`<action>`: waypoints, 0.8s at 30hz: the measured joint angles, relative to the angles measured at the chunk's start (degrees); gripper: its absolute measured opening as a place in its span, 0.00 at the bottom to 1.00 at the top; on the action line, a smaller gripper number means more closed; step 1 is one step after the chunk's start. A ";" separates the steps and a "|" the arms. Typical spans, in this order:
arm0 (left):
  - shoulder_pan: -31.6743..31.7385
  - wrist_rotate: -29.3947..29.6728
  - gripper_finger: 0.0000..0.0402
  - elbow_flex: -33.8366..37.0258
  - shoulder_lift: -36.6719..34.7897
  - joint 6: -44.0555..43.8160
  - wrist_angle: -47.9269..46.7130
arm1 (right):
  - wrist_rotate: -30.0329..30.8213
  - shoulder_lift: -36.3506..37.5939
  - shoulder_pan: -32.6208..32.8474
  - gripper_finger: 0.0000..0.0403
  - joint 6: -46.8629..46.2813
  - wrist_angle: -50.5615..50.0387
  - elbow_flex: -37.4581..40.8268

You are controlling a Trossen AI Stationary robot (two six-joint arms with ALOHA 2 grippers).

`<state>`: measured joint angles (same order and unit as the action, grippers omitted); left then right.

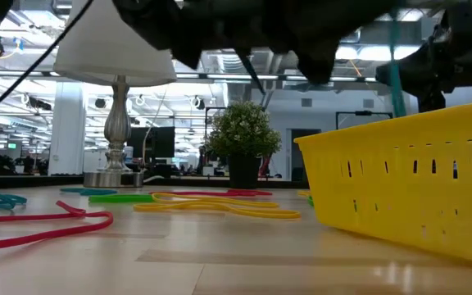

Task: Pick and place items into bin
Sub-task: Put the blue rubber band into the bin

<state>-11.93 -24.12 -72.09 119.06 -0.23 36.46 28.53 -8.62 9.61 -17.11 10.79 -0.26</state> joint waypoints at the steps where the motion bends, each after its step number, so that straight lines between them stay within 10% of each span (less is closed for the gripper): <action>1: -0.12 0.70 0.00 -0.75 1.13 -0.08 -0.33 | 0.01 0.00 0.00 0.18 -0.02 -0.67 0.01; 10: -0.25 3.91 0.02 -3.24 5.73 -1.56 -3.73 | 0.01 0.00 0.04 0.18 0.48 -2.21 0.00; 24: 3.68 -2.04 0.33 -3.24 0.50 -3.80 -12.10 | -5.67 -3.44 0.23 0.29 3.30 -17.35 -11.65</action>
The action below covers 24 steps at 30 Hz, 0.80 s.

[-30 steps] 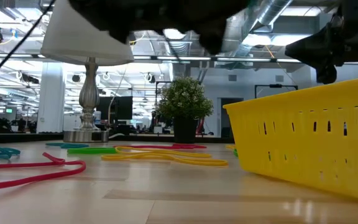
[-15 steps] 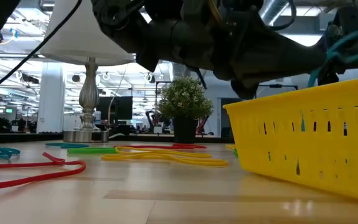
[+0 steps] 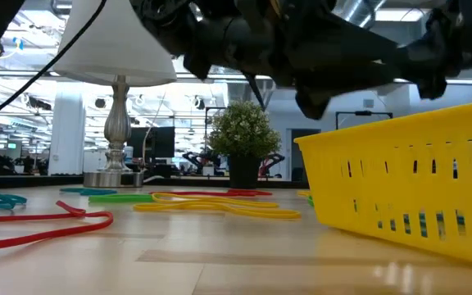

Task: Pick and place items into bin
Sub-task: Put the blue rubber band into the bin

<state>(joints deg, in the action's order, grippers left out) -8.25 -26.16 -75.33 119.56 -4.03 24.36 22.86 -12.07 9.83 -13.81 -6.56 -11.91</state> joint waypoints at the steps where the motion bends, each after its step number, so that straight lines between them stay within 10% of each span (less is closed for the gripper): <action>1: 0.62 -1.45 0.34 0.00 -1.39 -0.18 -2.63 | -1.15 -1.20 0.21 0.31 -1.71 -2.32 -2.00; 9: 6.71 -5.22 0.32 0.00 -18.99 9.31 -35.41 | -9.24 -19.54 6.83 0.37 -24.01 -13.38 -8.38; 24: 2.59 38.98 0.29 6.92 -63.34 0.89 -67.38 | -15.81 -46.40 18.92 0.36 -44.16 -14.65 -8.42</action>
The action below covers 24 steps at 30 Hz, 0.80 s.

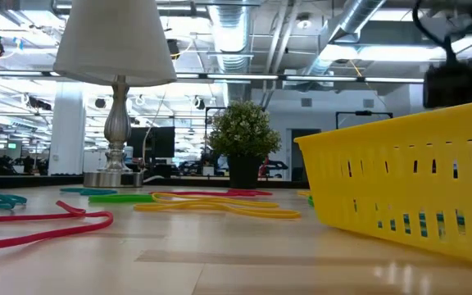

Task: Pick and place items into bin
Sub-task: Put the blue rubber band into the bin

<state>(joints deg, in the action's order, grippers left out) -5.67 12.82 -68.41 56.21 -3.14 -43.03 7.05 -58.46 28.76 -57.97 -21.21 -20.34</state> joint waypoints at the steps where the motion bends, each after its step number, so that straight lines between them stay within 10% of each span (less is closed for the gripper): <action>1: -0.77 1.75 0.29 1.39 -2.11 -1.39 -0.10 | -0.11 -1.23 0.25 0.36 -0.43 -0.81 0.00; 24: -4.64 10.54 0.29 13.34 -13.76 -5.60 0.07 | 3.54 -9.21 -4.53 0.30 8.44 -2.06 -1.13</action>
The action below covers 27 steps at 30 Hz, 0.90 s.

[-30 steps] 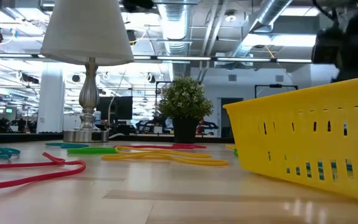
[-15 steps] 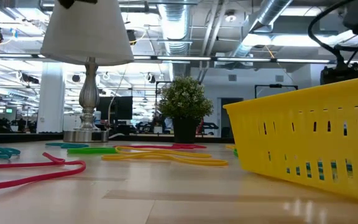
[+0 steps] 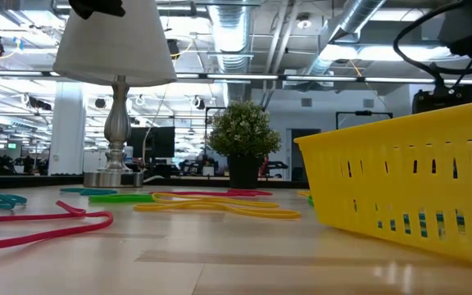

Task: Pick and place items into bin
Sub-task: Put the blue rubber band into the bin

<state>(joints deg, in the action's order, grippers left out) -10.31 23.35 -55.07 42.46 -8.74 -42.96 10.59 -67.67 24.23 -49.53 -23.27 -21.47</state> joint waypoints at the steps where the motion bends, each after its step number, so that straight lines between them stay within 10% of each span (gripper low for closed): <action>1: 0.00 0.00 0.29 0.00 -0.03 -0.02 -0.02 | 0.27 -0.01 0.00 0.30 0.08 -0.50 -0.10; 14: 0.00 -0.02 0.29 0.00 -0.09 -0.41 -0.07 | 3.08 -6.04 1.26 0.28 0.80 2.25 -0.73; 27: 0.00 -0.01 0.29 -0.01 -0.09 -0.48 0.17 | 0.66 -5.64 2.80 0.01 2.61 1.84 -6.35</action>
<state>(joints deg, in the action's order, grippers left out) -10.31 23.35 -55.08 42.37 -9.21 -42.78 11.25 -73.31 27.03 -46.92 -21.43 -27.81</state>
